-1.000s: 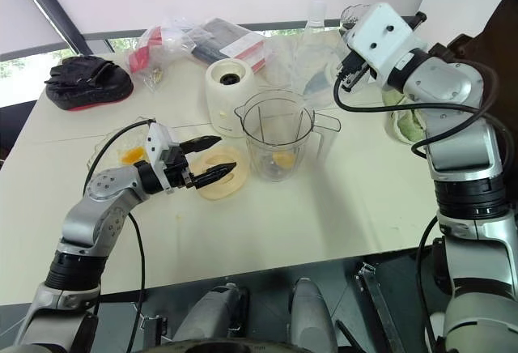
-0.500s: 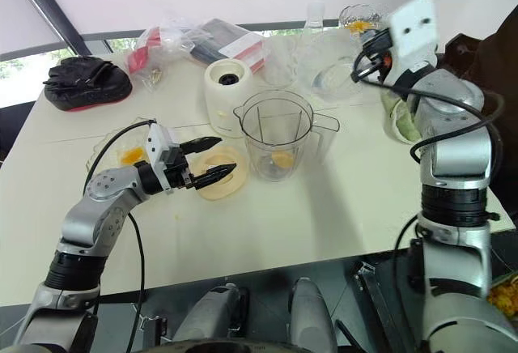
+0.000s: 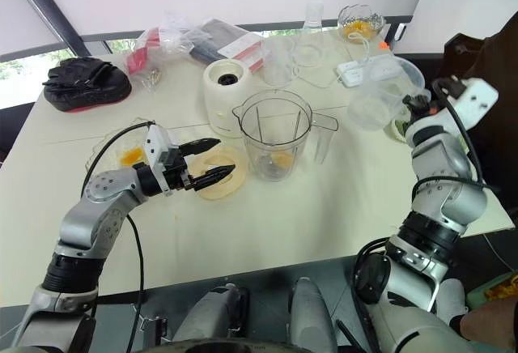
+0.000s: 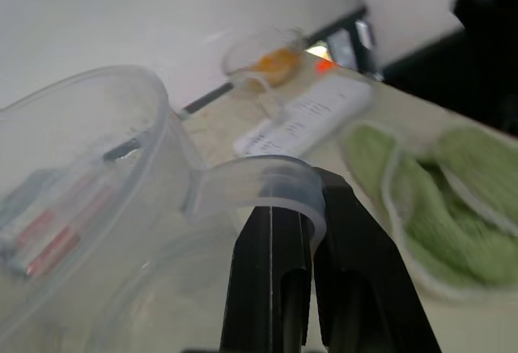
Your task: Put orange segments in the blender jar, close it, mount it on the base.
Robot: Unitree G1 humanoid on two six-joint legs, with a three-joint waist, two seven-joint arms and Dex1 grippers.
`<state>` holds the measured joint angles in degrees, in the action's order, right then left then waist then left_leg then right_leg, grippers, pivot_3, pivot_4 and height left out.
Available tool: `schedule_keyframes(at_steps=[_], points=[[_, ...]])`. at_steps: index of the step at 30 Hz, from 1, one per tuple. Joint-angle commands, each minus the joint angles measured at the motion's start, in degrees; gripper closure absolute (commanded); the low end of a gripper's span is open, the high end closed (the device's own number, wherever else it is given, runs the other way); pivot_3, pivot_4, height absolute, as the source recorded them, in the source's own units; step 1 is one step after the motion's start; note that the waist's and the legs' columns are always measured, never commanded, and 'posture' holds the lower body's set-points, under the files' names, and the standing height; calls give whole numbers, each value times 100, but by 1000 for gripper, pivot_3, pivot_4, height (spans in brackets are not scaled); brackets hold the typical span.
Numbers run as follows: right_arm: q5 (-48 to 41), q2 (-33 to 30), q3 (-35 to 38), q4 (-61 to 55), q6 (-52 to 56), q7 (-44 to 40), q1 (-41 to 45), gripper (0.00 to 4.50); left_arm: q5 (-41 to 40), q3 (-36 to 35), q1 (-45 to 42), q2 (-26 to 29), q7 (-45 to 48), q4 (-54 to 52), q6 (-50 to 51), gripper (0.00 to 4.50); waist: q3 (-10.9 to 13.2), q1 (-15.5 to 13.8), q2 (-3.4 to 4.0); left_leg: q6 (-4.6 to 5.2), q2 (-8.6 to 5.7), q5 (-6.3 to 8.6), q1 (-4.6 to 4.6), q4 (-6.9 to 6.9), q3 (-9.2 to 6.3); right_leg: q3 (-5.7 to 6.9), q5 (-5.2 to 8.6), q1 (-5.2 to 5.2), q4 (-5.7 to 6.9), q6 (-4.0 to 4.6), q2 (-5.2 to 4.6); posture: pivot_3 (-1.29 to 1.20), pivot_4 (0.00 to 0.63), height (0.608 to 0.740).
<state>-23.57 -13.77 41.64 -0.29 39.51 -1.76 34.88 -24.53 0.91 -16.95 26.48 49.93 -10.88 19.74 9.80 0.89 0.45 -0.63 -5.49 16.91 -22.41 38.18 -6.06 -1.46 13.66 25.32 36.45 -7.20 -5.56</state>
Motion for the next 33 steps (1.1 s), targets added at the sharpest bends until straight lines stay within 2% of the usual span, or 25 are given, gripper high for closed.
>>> schedule_keyframes(at_steps=[1, 8, 15, 24, 33], points=[[-170, 46, 110, 123, -750, 90, -56, 4470, -264, -140, 61, 86, 33, -409, 102, 609, 0, 11, 1, 0, 0, 0, 0, 0, 0, 0, 0, 1, 1, 0, 0, 0, 150, 740], [-100, 128, -11, 1262, -2051, 69, -310, 4470, -391, 9, 354, 316, 189, -863, 370, 609, -2, 27, 4, -1, 0, -1, 6, 0, 5, -4, 0, 2, 16, 0, 1, 0, 150, 740], [138, 11, -312, 2180, -2740, 229, -368, 4470, -393, -27, 426, 372, 109, -950, 377, 609, -2, 23, 4, -5, 0, -4, 8, 3, 5, -5, 0, 1, 23, 1, 1, 0, 150, 740], [415, -303, -660, 2938, -3296, 366, -370, 4470, -299, 12, 571, 438, 22, -1012, 280, 609, -2, 13, 3, -7, 0, -4, 10, 4, 5, -6, 1, 0, 24, 1, 2, 0, 150, 740], [456, -433, -893, 2999, -3367, 402, -558, 4470, -205, 44, 567, 436, 9, -955, 210, 609, -4, -1, 1, -7, 0, -5, 12, 6, 4, -6, 1, -6, 24, 1, 2, 0, 150, 740]])
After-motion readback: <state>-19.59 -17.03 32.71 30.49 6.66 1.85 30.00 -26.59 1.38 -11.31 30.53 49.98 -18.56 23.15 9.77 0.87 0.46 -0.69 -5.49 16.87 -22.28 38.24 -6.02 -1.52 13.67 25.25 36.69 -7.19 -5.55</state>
